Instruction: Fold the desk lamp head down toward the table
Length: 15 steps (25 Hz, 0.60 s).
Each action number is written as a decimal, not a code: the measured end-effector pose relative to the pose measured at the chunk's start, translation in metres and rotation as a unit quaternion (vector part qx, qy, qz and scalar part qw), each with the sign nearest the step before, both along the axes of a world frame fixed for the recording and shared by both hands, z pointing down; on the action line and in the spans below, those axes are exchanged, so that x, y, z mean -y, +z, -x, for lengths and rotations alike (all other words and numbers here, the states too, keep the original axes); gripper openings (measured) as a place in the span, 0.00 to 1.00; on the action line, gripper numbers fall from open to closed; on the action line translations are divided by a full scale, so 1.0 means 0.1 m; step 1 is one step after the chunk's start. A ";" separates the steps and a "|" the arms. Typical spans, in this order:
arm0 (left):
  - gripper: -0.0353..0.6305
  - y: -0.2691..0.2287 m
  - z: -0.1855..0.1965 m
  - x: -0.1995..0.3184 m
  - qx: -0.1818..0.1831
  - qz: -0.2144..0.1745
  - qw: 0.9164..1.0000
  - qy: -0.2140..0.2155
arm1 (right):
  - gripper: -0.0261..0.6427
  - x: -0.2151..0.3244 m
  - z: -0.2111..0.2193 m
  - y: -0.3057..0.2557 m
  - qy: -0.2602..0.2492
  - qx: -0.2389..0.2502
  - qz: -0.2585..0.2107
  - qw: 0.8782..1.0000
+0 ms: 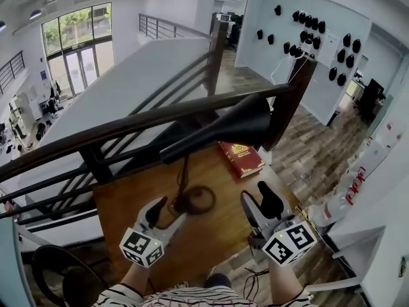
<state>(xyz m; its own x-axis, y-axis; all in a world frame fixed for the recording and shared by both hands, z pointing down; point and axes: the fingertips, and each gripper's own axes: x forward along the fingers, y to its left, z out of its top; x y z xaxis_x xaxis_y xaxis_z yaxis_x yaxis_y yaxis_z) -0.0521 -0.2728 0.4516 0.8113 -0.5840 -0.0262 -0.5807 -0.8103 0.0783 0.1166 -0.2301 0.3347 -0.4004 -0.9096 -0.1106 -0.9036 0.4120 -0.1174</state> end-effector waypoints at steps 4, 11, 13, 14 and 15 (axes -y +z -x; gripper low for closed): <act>0.49 0.09 -0.08 0.25 0.007 0.008 1.000 -0.005 | 0.36 0.21 -0.06 -0.19 -0.009 -0.010 -0.017 1.000; 0.49 0.19 -0.22 0.70 0.019 0.004 0.999 -0.047 | 0.36 0.66 -0.30 -0.64 -0.024 -0.032 -0.065 0.997; 0.49 0.23 -0.28 0.83 0.019 0.008 0.998 -0.060 | 0.36 0.78 -0.40 -0.79 -0.026 -0.039 -0.079 0.996; 0.49 0.24 -0.31 0.89 0.018 0.010 0.998 -0.065 | 0.36 0.85 -0.44 -0.85 -0.027 -0.044 -0.086 0.995; 0.49 0.25 -0.34 0.93 0.018 0.009 0.997 -0.068 | 0.36 0.91 -0.48 -0.91 -0.028 -0.050 -0.092 0.994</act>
<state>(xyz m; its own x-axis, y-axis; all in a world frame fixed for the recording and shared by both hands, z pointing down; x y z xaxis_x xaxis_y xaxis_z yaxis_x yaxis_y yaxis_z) -0.0177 -0.3662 0.4764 0.7247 -0.6889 0.0134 -0.6880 -0.7224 0.0698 0.1644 -0.3209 0.2438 -0.4672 -0.8534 -0.2311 -0.8820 0.4683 0.0535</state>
